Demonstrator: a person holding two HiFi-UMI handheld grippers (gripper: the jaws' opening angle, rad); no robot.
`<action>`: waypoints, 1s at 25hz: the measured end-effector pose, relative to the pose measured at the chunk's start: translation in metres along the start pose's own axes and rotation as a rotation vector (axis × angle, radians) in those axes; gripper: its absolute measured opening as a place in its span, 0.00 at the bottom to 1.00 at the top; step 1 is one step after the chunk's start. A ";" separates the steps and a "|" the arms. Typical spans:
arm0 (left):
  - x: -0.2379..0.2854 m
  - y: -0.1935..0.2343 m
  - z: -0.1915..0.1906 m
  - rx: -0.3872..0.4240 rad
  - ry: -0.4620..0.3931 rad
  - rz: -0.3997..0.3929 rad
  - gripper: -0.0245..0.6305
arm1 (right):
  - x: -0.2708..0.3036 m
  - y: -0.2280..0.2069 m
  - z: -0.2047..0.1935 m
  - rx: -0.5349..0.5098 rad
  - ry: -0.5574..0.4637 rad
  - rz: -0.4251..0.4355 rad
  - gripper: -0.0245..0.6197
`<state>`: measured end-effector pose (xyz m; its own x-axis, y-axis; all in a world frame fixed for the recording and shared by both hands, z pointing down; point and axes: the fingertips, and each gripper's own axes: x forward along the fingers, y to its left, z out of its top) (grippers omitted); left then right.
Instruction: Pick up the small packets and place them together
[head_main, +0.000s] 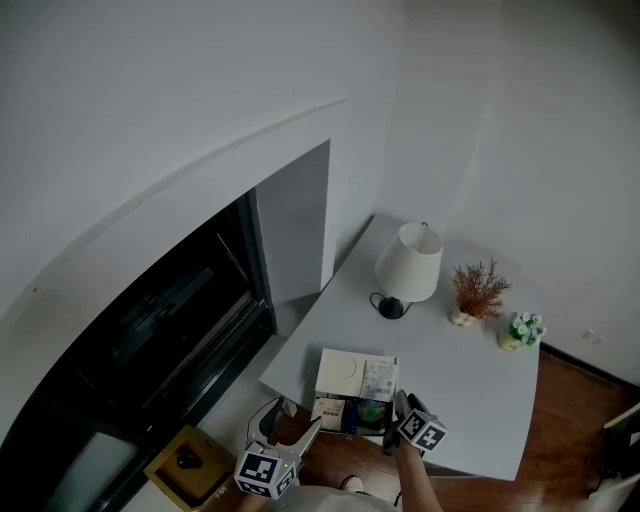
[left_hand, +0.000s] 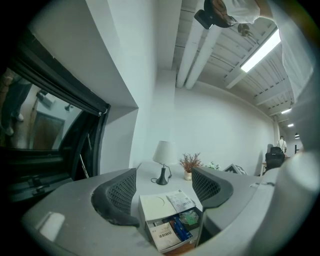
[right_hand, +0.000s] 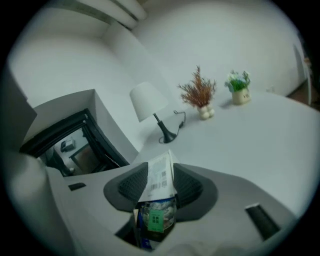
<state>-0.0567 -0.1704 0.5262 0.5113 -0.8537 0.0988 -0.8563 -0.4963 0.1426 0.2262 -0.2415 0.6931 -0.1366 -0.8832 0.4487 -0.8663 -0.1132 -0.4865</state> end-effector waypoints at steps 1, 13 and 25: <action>0.000 0.000 -0.001 0.005 0.002 -0.006 0.58 | -0.010 0.009 0.014 -0.092 -0.051 0.027 0.31; 0.005 -0.005 0.010 0.054 -0.059 -0.039 0.63 | -0.127 0.143 0.052 -0.707 -0.385 0.352 0.71; -0.006 -0.010 0.005 0.072 -0.065 -0.064 0.64 | -0.120 0.173 0.006 -0.842 -0.132 0.533 0.65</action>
<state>-0.0518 -0.1608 0.5190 0.5613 -0.8272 0.0277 -0.8263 -0.5582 0.0752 0.0957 -0.1577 0.5511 -0.5951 -0.7744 0.2151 -0.7727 0.6249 0.1119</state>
